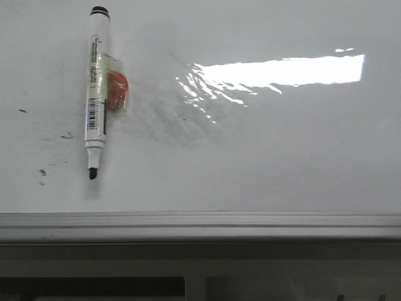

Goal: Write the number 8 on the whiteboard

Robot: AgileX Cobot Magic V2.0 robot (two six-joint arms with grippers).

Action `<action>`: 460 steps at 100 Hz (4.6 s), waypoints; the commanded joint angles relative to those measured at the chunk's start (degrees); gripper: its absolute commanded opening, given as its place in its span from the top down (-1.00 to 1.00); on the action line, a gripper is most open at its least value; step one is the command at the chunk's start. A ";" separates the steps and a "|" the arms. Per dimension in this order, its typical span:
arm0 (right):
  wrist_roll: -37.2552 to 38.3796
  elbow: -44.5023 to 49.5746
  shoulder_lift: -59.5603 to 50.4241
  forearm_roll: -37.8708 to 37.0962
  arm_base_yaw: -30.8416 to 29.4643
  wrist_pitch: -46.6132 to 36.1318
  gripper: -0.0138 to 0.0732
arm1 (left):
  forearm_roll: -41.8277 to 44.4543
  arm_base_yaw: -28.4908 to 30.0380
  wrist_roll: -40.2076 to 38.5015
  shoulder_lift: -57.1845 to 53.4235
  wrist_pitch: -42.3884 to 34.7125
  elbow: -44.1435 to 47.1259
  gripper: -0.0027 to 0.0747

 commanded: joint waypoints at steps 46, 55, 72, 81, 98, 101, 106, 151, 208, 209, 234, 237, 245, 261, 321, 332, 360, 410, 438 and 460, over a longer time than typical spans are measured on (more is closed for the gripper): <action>-0.03 -2.13 0.93 0.33 -0.22 -3.99 0.83 | -0.51 -28.70 -0.50 21.20 -17.69 -2.76 0.01; -0.03 -2.13 0.93 0.33 -0.22 -3.34 0.83 | -2.29 -32.60 -0.50 27.60 -19.55 -4.96 0.01; -0.03 -2.13 0.93 0.33 -0.22 -2.93 0.83 | -3.08 -36.81 -0.50 39.21 -25.07 -9.40 0.01; -0.03 -2.13 0.93 0.33 -0.22 -2.84 0.83 | -3.18 -36.84 -0.50 43.52 -25.92 -11.15 0.01; -0.03 -2.13 0.93 0.33 -0.22 -2.07 0.83 | -5.55 -36.84 -0.50 47.54 -27.17 -11.90 0.01; -0.03 -2.13 0.93 0.33 -0.22 -1.94 0.83 | -6.55 -36.84 -0.50 47.69 -27.17 -11.90 0.01; -0.03 -2.13 0.93 0.33 -0.22 -1.84 0.83 | -8.15 -36.71 -0.50 47.69 -27.17 -11.90 0.02; -0.03 -2.13 1.19 0.33 16.00 0.61 0.83 | -7.51 -36.57 -0.04 47.69 -21.72 -11.90 0.98; -13.12 -22.64 18.57 -0.22 44.24 8.50 0.15 | 22.47 -36.57 -0.04 43.63 -22.48 -12.24 0.98; -13.12 -23.16 19.17 -0.21 44.79 8.50 0.11 | 23.68 -36.57 -0.04 43.63 -22.67 -12.24 0.98; -13.12 -30.51 28.91 0.04 48.95 8.47 0.04 | 32.73 -36.57 -0.04 43.16 -25.04 -12.24 0.98; -13.12 -30.91 29.60 0.04 48.95 8.47 0.04 | 32.83 -36.57 -0.04 43.16 -25.04 -12.24 0.98; -13.12 -32.25 32.07 0.48 49.02 7.91 0.04 | 33.12 -36.57 -0.04 43.16 -25.04 -12.24 0.98; -13.12 -34.56 35.13 0.76 49.77 6.25 0.04 | 33.12 -36.57 -0.04 43.16 -25.04 -12.24 0.98; -13.12 -35.00 37.95 3.77 50.00 5.89 0.85 | 32.40 -36.57 -0.04 43.03 -25.16 -12.24 0.07; -13.12 -35.00 37.95 3.77 50.00 5.74 0.85 | 30.52 -36.57 -0.04 42.37 -24.76 -12.24 0.08; -9.79 -35.05 36.45 4.16 50.00 5.36 0.84 | 19.98 -33.97 -0.04 29.55 -13.52 -12.24 0.08; -7.47 -49.22 38.81 4.05 36.19 14.91 0.80 | 18.91 -21.18 -0.04 19.69 -10.90 -12.24 0.08; -6.82 -50.44 43.20 2.21 32.49 16.34 0.80 | 18.28 -21.18 -0.14 19.69 -13.03 -12.24 0.08; -1.77 -50.44 41.28 -6.28 33.38 23.74 0.80 | 17.60 -21.18 -0.14 19.69 -13.19 -12.24 0.10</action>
